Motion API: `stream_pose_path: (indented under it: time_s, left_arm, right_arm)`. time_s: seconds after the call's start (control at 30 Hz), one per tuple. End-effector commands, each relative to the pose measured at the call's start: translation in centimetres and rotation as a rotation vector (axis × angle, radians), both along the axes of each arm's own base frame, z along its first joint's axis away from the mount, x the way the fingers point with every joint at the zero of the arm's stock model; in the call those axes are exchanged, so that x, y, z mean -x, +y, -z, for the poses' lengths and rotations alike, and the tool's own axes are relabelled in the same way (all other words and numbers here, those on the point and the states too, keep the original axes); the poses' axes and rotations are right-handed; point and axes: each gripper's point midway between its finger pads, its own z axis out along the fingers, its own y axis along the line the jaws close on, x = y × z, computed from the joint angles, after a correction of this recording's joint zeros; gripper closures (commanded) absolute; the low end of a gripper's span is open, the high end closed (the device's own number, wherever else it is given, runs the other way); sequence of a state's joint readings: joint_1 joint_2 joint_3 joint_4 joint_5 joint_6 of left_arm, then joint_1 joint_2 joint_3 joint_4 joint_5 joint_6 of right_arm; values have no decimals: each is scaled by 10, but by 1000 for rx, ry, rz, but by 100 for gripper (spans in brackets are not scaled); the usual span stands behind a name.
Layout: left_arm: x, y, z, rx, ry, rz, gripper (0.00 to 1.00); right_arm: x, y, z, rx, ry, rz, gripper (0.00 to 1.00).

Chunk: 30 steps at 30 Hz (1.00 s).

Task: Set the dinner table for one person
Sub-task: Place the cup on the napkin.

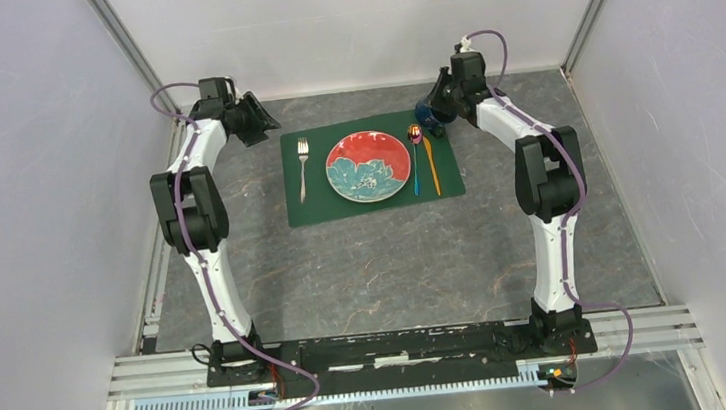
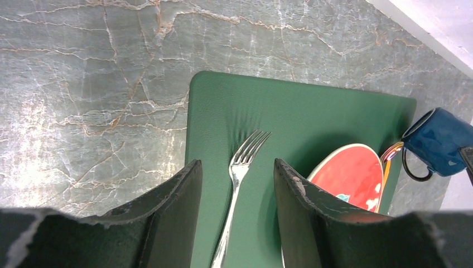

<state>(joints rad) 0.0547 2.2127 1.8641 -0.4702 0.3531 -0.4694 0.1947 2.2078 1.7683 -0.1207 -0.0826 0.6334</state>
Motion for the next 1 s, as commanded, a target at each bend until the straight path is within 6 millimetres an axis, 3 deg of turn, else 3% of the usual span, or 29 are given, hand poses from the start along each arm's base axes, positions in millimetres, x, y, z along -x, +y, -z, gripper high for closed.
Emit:
stream_pose_path:
  time_s: [0.0,0.1,0.27,0.73,0.97]
  left_arm:
    - [-4,2,-38,-34,-119,52,43]
    - [-3,3,-36,-36,-116,51,43]
    - [0,4,-32,-37,-112,47,43]
    - [0,4,-29,-38,-111,42,43]
    - [1,3,-27,-30,-107,43,43]
  right_arm:
    - [1,0,-4,17,-24,-11,82]
    - [4,-2,-3,31,-18,-12,69]
    - [9,-7,-6,65,-19,-13,55]
    - [21,-11,-4,79,-6,-15,29]
    - [24,-12,-8,84,-8,-13,24]
